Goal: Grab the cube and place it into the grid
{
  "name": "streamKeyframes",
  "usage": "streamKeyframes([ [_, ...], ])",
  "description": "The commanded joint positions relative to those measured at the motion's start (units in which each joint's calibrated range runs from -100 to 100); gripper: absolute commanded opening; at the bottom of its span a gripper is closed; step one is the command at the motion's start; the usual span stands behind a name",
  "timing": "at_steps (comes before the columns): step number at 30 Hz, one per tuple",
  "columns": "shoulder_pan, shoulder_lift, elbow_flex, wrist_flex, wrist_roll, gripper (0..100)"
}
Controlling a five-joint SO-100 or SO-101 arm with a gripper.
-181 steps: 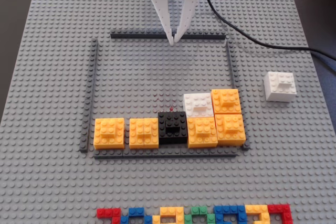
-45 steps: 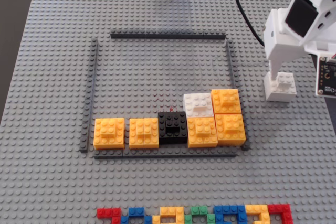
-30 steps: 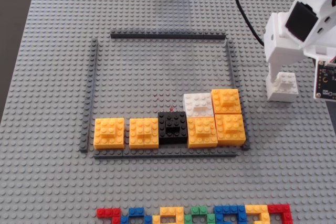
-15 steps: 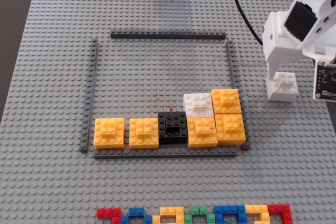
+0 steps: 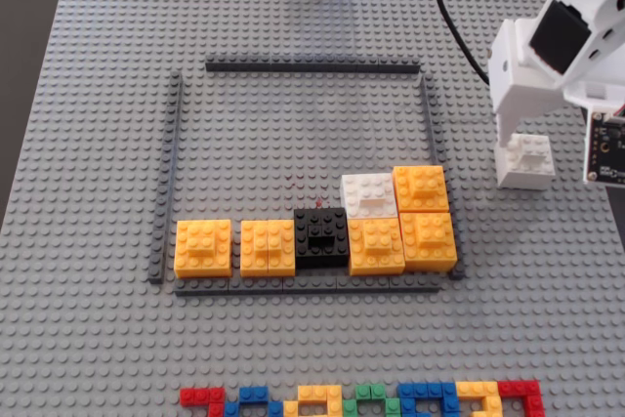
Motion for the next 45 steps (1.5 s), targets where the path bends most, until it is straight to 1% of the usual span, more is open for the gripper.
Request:
streamKeyframes([
  [1,-0.1,-4.8,-4.5,0.1,0.2,30],
  [33,-0.5,-4.3,-3.8,-1.6,-0.3,31],
  [45,0.1,-3.6,-1.1,-2.7,-0.3,23],
])
